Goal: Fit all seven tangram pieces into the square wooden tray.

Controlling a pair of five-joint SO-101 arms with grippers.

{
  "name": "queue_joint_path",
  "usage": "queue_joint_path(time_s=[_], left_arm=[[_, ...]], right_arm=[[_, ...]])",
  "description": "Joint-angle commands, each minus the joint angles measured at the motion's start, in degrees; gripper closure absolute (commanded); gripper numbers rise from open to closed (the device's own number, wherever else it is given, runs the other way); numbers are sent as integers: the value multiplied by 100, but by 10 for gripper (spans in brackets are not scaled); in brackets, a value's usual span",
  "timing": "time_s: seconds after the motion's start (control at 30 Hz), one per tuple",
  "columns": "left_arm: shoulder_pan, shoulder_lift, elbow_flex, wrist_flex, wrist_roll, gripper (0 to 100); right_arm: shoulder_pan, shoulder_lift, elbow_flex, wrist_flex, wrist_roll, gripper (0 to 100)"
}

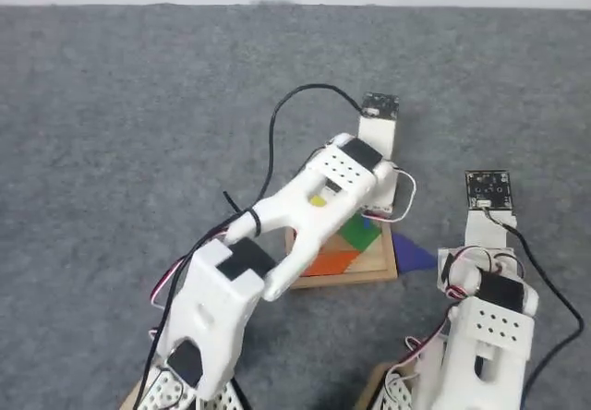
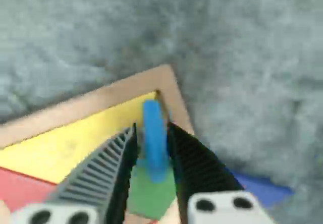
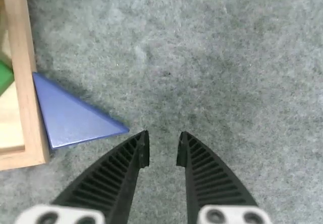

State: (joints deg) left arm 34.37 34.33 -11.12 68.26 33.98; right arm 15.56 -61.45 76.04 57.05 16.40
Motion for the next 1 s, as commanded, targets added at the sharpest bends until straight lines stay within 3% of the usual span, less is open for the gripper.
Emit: queue_joint_path(time_s=[0.0, 0.37, 0.97], left_arm=[[-44, -105, -259, 9, 26, 885], [-70, -615, -251, 149, -519, 885], [-835, -897, -75, 431, -1020, 885]], right_arm=[[-48, 48, -44, -127, -62, 887], [-48, 48, -44, -101, -53, 887], [-286, 48, -35, -84, -53, 887]])
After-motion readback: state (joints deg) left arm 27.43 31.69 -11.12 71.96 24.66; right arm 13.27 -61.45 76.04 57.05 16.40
